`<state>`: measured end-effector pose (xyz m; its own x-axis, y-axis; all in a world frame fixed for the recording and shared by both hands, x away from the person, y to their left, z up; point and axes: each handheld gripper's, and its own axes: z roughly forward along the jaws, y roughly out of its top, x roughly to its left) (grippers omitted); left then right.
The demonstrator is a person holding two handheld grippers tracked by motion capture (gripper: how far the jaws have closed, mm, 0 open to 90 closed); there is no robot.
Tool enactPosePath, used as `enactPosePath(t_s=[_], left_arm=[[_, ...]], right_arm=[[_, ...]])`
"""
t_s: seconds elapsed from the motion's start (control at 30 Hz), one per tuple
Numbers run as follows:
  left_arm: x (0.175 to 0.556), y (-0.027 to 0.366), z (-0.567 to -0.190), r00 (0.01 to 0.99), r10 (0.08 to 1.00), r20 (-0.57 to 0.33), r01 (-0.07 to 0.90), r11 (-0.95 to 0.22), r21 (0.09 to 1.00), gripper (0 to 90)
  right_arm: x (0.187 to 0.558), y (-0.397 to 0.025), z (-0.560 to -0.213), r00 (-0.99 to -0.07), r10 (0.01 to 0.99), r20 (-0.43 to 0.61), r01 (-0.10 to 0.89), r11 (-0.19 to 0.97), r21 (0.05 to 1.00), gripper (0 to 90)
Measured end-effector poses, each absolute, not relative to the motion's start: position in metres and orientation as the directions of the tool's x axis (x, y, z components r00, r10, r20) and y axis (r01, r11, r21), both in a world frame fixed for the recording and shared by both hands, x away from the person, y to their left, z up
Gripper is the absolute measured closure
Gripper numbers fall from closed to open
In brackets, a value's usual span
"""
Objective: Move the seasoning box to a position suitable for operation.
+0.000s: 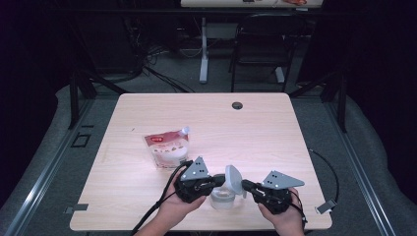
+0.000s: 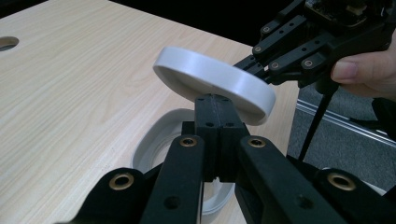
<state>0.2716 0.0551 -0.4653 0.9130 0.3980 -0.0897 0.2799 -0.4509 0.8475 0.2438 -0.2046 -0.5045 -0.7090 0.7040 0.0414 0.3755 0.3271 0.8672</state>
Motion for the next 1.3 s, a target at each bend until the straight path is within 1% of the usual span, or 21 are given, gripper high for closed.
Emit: enactPosePath(t_s=[0.43,1.1,1.3], left_arm=[[0.272,0.061,-0.465,0.909,0.409,-0.083,0.279,-0.447,0.85,90.0],[0.272,0.086,-0.475,0.89,0.446,-0.094,0.308,-0.438,0.845,89.9],[0.272,0.096,-0.48,0.88,0.464,-0.099,0.324,-0.436,0.84,89.7]], right_arm=[[0.247,-0.205,-0.51,-0.704,0.708,0.054,0.4,0.332,0.854,88.3],[0.25,-0.208,-0.517,-0.698,0.712,0.075,0.424,0.326,0.845,87.5],[0.252,-0.209,-0.519,-0.706,0.706,0.061,0.422,0.35,0.836,87.2]])
